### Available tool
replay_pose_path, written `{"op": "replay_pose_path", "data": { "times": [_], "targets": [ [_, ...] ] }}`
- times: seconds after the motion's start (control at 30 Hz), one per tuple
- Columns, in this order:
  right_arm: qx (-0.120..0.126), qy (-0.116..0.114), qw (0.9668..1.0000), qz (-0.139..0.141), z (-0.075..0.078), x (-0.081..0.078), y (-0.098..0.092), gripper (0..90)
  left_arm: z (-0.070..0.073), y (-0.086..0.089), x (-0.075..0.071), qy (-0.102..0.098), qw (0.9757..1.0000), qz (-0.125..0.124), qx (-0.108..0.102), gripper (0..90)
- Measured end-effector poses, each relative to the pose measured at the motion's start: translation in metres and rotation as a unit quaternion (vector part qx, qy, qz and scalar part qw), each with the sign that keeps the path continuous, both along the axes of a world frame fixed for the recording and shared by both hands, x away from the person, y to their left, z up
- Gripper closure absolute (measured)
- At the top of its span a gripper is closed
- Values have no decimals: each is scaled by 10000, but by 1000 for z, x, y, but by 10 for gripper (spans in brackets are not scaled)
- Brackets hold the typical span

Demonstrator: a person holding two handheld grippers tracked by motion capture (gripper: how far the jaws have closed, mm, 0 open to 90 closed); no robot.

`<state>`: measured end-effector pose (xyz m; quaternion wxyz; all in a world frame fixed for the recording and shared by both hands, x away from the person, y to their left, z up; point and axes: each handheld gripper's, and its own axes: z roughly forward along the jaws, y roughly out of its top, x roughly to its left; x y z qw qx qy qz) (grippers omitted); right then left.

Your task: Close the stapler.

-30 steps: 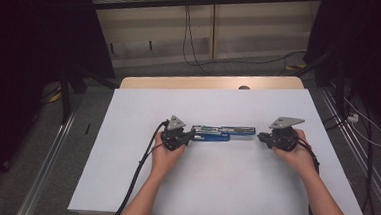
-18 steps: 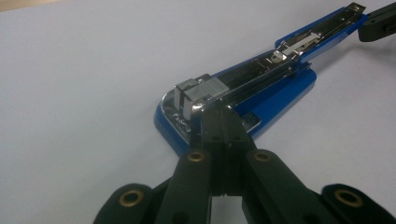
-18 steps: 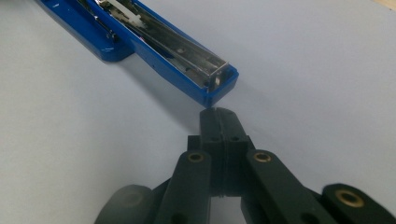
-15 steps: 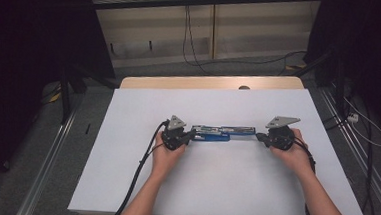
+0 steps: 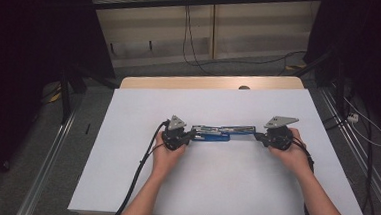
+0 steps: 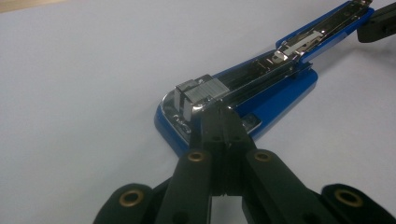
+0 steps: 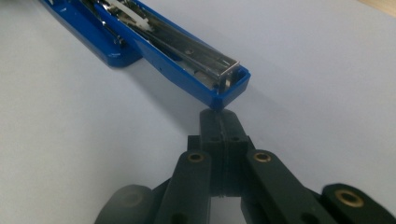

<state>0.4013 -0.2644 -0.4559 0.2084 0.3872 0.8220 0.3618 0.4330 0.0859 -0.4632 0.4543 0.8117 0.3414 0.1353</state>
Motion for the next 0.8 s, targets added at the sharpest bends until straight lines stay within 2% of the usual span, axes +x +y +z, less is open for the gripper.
{"op": "replay_pose_path", "data": {
  "times": [0.43,0.57,0.6,0.7,0.8],
  "targets": [
    [304,-185,9993,77,7,-2,3,900,0,0,0,24,10000,8,-32,900],
    [325,-202,9992,82,7,-2,4,900,0,0,0,50,9999,-14,-96,900],
    [336,-197,9992,80,7,-2,4,900,0,-1,0,28,10000,-12,-25,900],
    [347,-195,9992,102,6,-2,5,897,0,-1,-1,50,10000,-10,-67,900],
    [408,-187,9989,104,6,-2,6,866,-1,0,-1,105,9999,-12,-127,900]
  ]
}}
